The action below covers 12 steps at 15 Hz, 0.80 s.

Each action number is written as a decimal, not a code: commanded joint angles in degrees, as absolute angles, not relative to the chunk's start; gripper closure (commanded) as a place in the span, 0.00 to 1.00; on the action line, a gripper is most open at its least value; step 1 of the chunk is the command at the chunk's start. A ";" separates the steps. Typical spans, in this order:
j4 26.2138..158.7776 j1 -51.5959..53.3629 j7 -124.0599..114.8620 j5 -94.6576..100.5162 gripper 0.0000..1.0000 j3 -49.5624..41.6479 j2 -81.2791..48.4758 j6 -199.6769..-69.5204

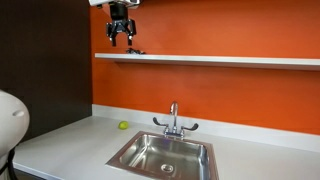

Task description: Put the black packet on the bottom shelf

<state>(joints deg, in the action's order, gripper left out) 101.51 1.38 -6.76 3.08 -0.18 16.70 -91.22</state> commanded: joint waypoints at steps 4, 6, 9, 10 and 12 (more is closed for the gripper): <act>115.14 -0.09 -5.26 3.35 0.00 -0.74 22.59 -91.27; 118.51 -0.04 -5.16 3.25 0.00 -0.80 23.57 -91.26; 122.78 -0.05 -5.05 3.07 0.00 -0.91 24.97 -90.97; 124.09 -0.10 -5.18 3.27 0.00 -0.84 25.44 -90.92; 126.47 -0.27 -5.64 2.98 0.00 -0.99 26.60 -91.03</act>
<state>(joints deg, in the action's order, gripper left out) 122.60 0.82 -6.39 3.08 -1.22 23.35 -91.23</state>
